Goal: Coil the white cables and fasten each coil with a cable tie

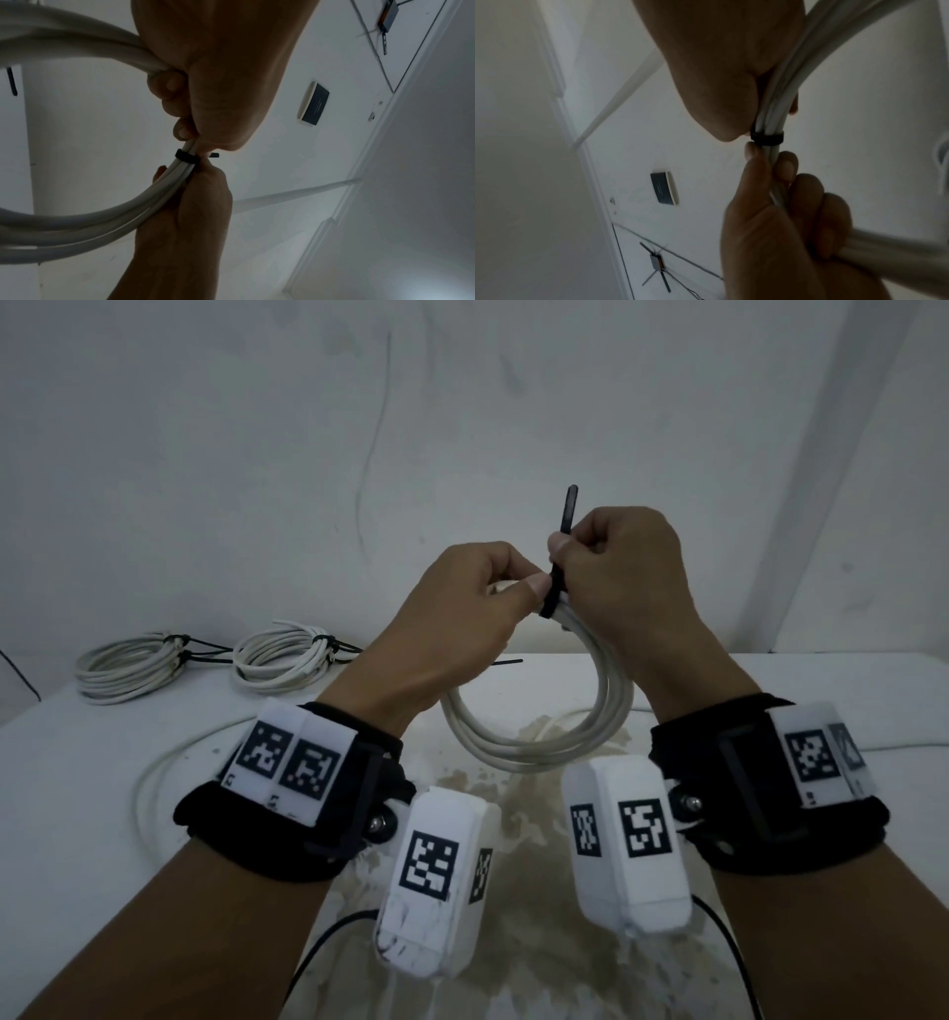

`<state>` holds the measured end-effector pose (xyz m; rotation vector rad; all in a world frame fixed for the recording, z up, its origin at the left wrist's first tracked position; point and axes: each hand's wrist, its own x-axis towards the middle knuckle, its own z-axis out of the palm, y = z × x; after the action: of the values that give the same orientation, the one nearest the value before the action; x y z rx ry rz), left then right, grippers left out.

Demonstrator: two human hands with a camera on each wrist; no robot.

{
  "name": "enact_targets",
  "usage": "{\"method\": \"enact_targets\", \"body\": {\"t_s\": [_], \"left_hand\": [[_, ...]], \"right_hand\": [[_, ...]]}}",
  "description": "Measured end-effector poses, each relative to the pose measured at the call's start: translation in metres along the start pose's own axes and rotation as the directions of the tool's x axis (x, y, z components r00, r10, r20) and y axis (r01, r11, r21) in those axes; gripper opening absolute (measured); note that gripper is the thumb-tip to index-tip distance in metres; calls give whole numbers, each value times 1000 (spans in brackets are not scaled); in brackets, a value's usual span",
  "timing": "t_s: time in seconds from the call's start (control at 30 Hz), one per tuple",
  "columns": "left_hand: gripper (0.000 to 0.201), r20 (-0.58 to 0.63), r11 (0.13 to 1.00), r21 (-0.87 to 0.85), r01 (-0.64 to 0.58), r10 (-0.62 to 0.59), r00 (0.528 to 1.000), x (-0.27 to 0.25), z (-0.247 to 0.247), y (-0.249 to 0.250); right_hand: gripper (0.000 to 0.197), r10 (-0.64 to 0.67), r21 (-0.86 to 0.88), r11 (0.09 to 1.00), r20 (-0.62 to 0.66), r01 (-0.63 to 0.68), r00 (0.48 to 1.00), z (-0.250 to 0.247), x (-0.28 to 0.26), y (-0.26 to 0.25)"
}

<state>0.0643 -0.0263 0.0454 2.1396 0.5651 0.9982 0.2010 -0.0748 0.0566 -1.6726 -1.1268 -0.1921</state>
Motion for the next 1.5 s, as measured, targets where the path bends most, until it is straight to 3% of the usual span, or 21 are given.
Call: {"method": "enact_targets", "body": {"t_s": [0.2,0.33,0.43,0.67,0.77,0.93,1.13,1.5], "left_hand": [[17,4,999,-29,41,-41,999,0,3,-2],[16,65,946,-271,179,-167,984,-1,3,1],[15,73,919,-342,197,-183,980,-1,3,3],[18,-31,943,-286,170,-186,982,3,1,-5],[18,-7,944,-274,183,-193,981,2,0,-5],[21,96,958,-255,131,-110,989,0,-1,-7],[22,137,974,-183,133,-108,985,-1,7,-13],[24,134,985,-78,157,-145,980,1,15,-25]], "right_hand": [[20,-111,-52,993,-13,110,994,-3,-1,2],[21,-211,-42,977,-23,210,977,-10,1,-4],[21,-245,-115,964,-18,241,969,-14,3,-10],[24,-193,-4,981,96,194,977,-12,0,-4],[24,-211,22,978,79,210,974,-9,-2,-6],[24,-119,167,981,108,100,987,-9,-4,-4],[27,41,89,995,122,-52,992,1,0,8],[19,113,-25,993,33,-112,993,21,0,21]]}}
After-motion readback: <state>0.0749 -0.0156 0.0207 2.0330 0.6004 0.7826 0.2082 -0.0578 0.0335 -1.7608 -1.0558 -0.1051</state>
